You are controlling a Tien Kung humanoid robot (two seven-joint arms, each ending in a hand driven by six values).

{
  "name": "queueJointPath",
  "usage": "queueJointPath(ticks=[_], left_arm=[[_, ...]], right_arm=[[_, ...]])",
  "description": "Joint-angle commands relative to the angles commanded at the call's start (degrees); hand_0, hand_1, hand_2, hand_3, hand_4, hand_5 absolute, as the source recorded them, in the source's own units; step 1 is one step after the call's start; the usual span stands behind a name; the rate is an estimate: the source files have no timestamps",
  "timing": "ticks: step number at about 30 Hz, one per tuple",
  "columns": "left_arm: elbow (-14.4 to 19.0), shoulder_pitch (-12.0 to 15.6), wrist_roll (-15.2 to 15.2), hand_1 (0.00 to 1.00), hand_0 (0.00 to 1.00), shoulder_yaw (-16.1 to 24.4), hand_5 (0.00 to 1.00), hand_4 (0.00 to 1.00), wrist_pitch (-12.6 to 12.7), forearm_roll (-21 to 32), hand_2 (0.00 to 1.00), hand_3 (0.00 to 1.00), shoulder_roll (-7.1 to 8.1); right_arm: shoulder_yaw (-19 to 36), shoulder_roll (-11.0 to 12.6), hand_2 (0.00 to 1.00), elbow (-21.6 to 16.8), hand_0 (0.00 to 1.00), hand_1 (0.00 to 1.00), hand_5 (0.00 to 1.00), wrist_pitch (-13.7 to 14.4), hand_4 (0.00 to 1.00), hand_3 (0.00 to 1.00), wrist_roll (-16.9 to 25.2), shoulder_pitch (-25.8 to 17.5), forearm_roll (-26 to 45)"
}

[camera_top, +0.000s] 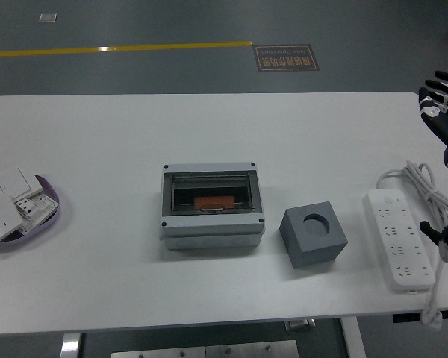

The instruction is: Pick up the cylinder from the cube,place it in the box,flap close box

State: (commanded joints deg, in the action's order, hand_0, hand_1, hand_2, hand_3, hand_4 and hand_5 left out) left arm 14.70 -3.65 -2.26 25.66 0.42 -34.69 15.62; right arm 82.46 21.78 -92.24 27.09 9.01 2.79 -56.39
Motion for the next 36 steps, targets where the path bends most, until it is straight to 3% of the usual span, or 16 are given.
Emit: queueJointPath(ticks=[36], left_arm=[[-0.37, -0.26, -0.05, 0.622, 0.597, -1.27, 0.211, 0.687, 0.46, 0.87, 0.615, 0.636, -0.13]], right_arm=[[0.18, 0.41, 0.616, 0.37, 0.621, 0.601, 0.069, -0.37, 0.62, 0.646, -0.21, 0.14, 0.42]])
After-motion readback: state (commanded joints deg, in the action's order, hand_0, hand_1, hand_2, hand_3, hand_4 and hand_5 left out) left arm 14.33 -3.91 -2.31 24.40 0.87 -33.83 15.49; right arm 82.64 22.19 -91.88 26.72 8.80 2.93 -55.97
